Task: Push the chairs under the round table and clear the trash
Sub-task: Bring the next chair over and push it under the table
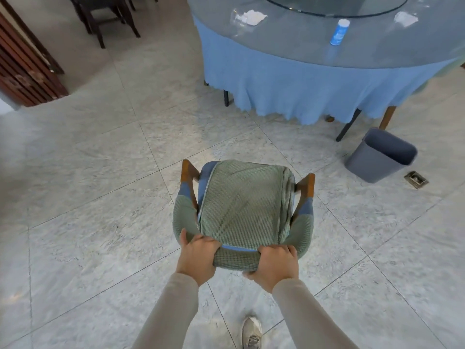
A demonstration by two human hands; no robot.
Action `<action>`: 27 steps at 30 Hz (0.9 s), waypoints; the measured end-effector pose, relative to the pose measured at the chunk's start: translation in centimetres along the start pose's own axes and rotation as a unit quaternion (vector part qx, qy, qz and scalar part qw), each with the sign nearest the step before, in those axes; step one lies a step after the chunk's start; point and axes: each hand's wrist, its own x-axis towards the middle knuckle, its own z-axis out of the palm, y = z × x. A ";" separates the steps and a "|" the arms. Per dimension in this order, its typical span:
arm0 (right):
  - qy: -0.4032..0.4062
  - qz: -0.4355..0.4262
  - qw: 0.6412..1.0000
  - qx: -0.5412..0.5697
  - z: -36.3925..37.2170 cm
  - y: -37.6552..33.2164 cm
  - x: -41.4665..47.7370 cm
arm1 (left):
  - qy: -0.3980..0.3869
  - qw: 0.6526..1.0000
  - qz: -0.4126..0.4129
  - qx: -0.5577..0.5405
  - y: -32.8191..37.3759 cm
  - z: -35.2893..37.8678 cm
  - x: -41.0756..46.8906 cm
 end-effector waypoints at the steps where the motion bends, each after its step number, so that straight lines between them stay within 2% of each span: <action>1: 0.010 0.006 1.000 0.002 0.4 0.0 -0.1 | 0.003 1.000 0.008 0.004 -0.4 0.6 0.1; 5: 0.050 0.008 0.999 0.001 1.3 0.0 0.9 | 0.019 0.999 -0.001 0.027 -1.3 2.0 1.4; 12: 0.042 0.034 0.998 -0.016 0.1 -1.1 3.7 | 0.013 0.997 -0.039 0.072 -0.8 -1.0 3.7; 27: 0.047 0.076 0.996 0.017 -4.8 -3.8 14.6 | 0.010 0.997 0.012 0.081 -5.1 -7.2 16.0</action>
